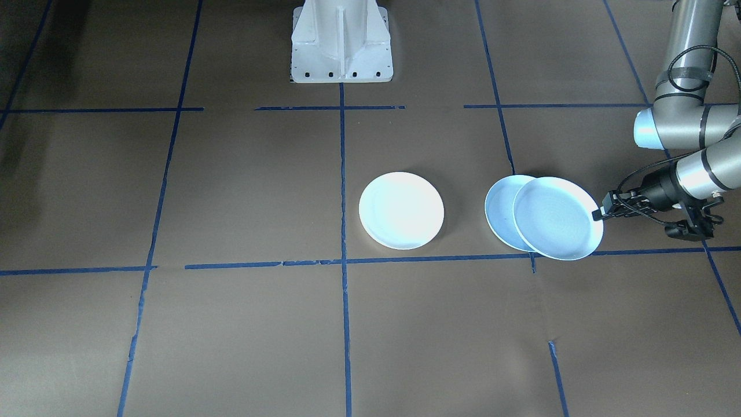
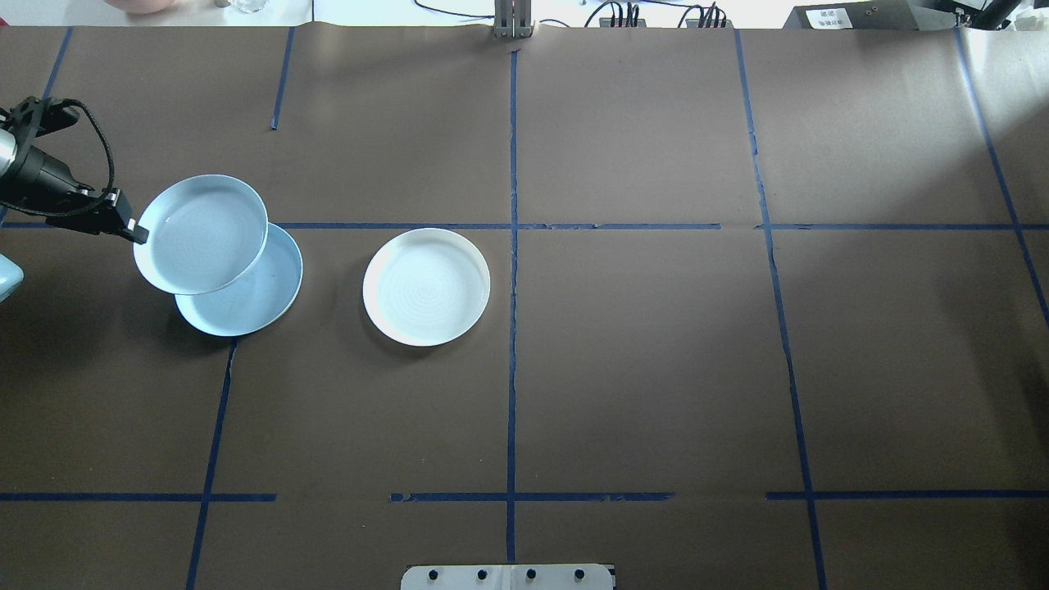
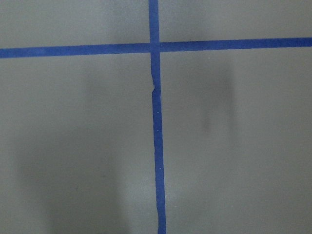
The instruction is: Stack plate in center
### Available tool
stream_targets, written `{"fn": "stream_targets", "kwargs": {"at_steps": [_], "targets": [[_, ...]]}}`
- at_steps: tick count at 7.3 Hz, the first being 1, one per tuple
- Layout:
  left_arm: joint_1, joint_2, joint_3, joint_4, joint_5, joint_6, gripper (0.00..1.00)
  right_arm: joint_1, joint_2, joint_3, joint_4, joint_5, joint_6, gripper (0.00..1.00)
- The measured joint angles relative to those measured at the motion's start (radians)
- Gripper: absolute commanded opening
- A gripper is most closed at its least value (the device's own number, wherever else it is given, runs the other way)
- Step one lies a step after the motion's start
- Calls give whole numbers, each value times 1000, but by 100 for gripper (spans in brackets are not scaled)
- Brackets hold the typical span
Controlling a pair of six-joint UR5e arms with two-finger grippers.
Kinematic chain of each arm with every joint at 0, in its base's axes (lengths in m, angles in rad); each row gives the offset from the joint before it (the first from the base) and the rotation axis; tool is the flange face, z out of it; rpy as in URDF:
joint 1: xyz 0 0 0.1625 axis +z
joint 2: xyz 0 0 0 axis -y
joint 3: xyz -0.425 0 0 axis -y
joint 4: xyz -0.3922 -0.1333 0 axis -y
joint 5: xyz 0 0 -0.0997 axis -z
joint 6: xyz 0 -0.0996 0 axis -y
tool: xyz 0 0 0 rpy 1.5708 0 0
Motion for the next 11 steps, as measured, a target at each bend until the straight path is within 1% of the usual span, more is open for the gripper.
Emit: {"fn": "stream_targets", "kwargs": {"at_steps": [2, 4, 6, 11], "targets": [[42, -7, -5, -4, 30, -11, 0, 0, 0, 0, 1, 0, 0, 100], [65, -9, -27, -4, 35, -14, 0, 0, 0, 1, 1, 0, 0, 100], [69, -5, -40, -3, 37, -8, 0, 0, 0, 1, 1, 0, 0, 100], [75, 4, -34, 7, 50, 5, 0, 0, 0, 1, 0, 0, 0, 100]]}}
